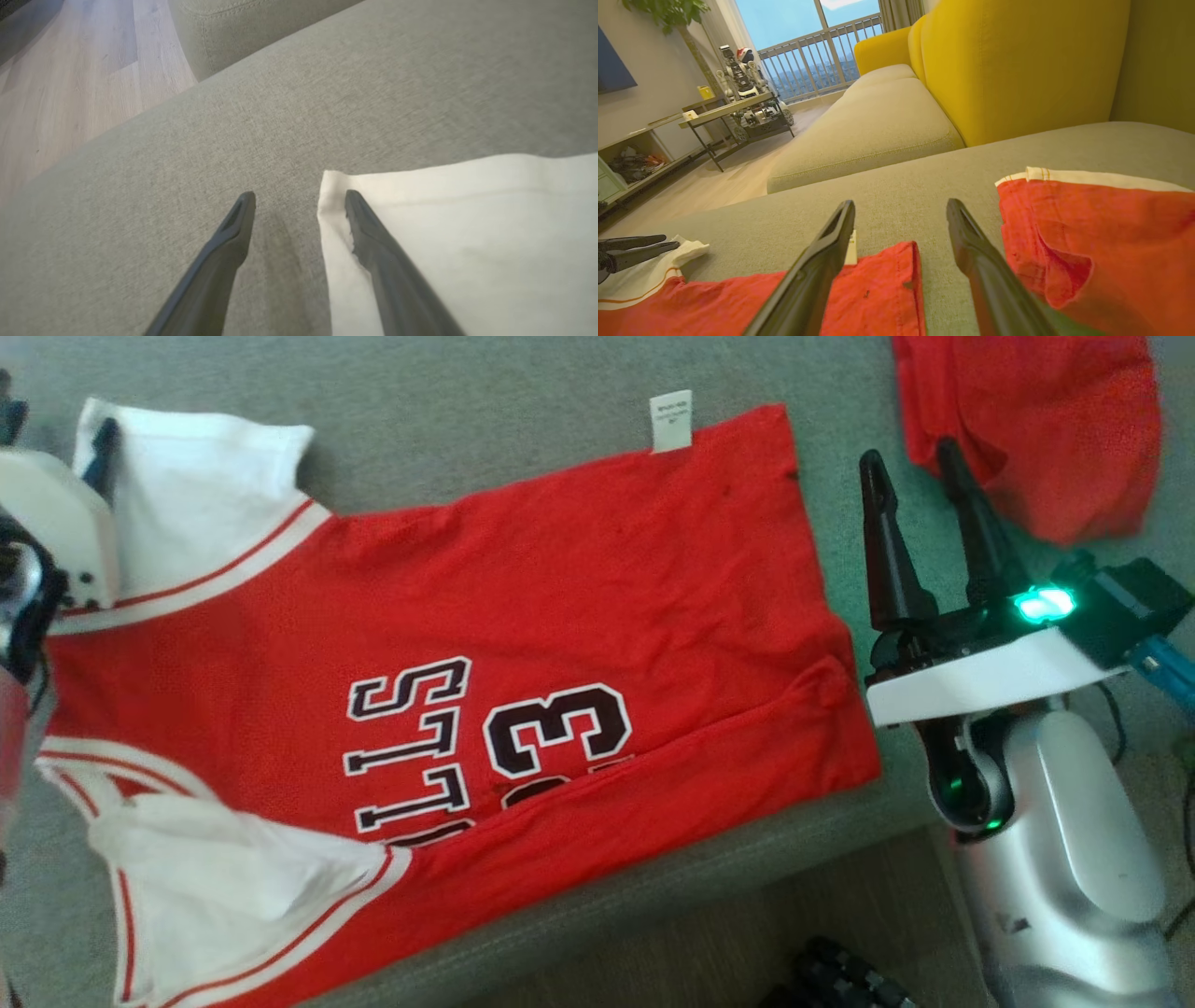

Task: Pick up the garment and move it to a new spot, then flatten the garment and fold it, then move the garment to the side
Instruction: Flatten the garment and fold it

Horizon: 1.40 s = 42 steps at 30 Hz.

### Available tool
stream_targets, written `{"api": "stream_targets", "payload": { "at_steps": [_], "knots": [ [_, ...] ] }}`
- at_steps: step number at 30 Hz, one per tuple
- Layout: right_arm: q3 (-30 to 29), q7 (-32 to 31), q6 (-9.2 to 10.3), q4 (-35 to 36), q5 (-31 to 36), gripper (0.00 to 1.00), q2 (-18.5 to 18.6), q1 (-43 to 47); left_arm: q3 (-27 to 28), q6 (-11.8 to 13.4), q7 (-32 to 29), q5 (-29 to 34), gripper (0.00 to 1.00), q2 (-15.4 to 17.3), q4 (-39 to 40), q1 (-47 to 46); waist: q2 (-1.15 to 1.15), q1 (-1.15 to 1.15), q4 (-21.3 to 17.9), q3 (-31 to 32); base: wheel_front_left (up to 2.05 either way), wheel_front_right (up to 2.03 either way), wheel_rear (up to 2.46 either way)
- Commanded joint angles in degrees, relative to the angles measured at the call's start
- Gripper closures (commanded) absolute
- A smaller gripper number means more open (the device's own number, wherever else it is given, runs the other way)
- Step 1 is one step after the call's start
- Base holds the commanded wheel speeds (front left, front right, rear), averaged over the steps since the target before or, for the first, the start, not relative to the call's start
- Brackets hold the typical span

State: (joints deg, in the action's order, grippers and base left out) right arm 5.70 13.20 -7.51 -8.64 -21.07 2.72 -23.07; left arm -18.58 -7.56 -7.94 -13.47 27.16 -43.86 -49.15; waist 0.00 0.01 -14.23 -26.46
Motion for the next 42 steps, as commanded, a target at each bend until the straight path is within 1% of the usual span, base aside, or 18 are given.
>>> {"api": "stream_targets", "payload": {
  "at_steps": [1,6,9,10,11,12,13,16,18,21,24,29,32,34,35,39,42],
  "knots": [
    [1.6,0.8,0.02,1.3,-0.8,0.0,0.2,-1.4,1.0,0.1,0.3,-0.3,0.0,3.7,0.0,-3.4,0.0,-0.01,-1.1,-0.9,0.0,0.0,0.0],
    [2.0,1.3,0.02,0.4,-1.5,0.0,0.2,-1.5,-0.6,0.1,0.9,-0.7,0.0,3.6,-2.7,-5.0,0.0,-0.01,-1.5,-1.1,0.0,0.0,0.0],
    [1.3,1.5,0.02,-0.1,-1.3,0.0,0.2,-1.6,-2.4,0.1,0.2,-1.6,0.0,3.1,-4.2,-5.4,0.0,-0.01,-1.7,-0.9,0.0,0.0,0.0],
    [1.0,1.6,0.02,-0.2,-1.2,0.0,0.2,-1.6,-2.9,0.1,-0.1,-2.2,0.36,2.9,-4.6,-5.4,0.0,-0.01,-1.7,-0.9,0.0,0.0,0.0],
    [0.8,1.6,0.02,-0.3,-1.1,0.0,0.2,-1.6,-3.5,0.1,-0.4,-2.7,0.68,2.8,-4.9,-5.5,0.0,-0.01,-1.6,-0.8,0.0,0.0,0.0],
    [0.6,1.6,0.02,-0.3,-1.0,0.0,0.2,-1.7,-4.1,0.1,-0.5,-3.2,0.93,2.7,-5.2,-5.5,0.0,-0.01,-1.6,-0.7,0.0,0.0,0.0],
    [0.4,1.7,0.02,-0.4,-0.8,0.0,0.2,-1.7,-4.7,0.1,-0.7,-3.7,1.0,2.6,-5.4,-5.5,0.0,-0.01,-1.5,-0.6,0.0,0.0,0.0],
    [-0.1,1.7,0.02,-0.7,-0.3,0.0,0.2,-1.7,-6.0,0.1,-0.9,-5.1,1.0,2.4,-6.1,-5.5,0.0,-0.01,-1.1,-0.2,0.0,0.0,0.0],
    [-0.3,1.7,0.02,-0.7,0.0,0.0,0.2,-1.8,-6.1,0.1,0.2,-5.8,1.0,2.4,-6.5,-5.8,0.0,-0.01,-0.7,0.1,0.0,0.0,0.0],
    [-0.4,1.7,0.02,-1.0,0.6,0.0,0.2,-2.0,-5.8,0.6,3.5,-5.9,1.0,2.0,-6.1,-6.3,0.0,-0.01,0.3,0.6,0.0,0.0,0.0],
    [-0.7,1.4,0.02,-2.0,1.2,0.0,0.2,-2.6,-4.4,1.9,7.8,-7.3,1.0,0.4,-4.8,-6.2,0.0,-0.01,1.9,1.4,0.0,0.0,0.0],
    [-1.9,-3.3,0.02,-5.9,3.4,0.0,0.2,-5.5,-3.0,3.7,14.5,-8.8,1.0,-1.8,-0.2,-4.1,0.0,-0.01,5.3,2.3,0.0,0.0,0.0],
    [-2.2,-7.4,0.02,-8.9,4.9,0.0,0.2,-8.2,-2.9,4.4,16.5,-9.6,1.0,-3.3,3.4,-1.9,0.0,-0.01,7.6,2.8,0.0,0.0,0.0],
    [-1.9,-9.3,0.02,-10.6,8.6,0.0,0.9,-9.9,-3.1,5.0,17.1,-10.0,1.0,-4.2,6.1,-0.4,0.0,-0.01,9.2,2.8,0.0,0.0,0.0],
    [-2.0,-10.2,0.02,-11.6,9.3,0.0,1.4,-10.6,-3.2,5.2,17.1,-10.1,1.0,-4.6,7.5,0.3,0.0,-0.01,9.9,2.7,0.0,0.0,0.0],
    [-1.6,-13.5,0.02,-16.3,10.4,0.0,4.9,-13.1,-3.9,6.5,17.1,-10.0,1.0,-5.2,12.7,3.2,0.0,-0.01,12.0,2.4,0.0,0.0,0.0],
    [-1.5,-15.9,0.02,-19.6,9.8,0.0,7.1,-14.6,-4.6,7.4,16.9,-9.6,1.0,-5.3,15.8,5.1,0.0,-0.01,13.0,2.3,0.0,0.0,0.0]
  ]
}}
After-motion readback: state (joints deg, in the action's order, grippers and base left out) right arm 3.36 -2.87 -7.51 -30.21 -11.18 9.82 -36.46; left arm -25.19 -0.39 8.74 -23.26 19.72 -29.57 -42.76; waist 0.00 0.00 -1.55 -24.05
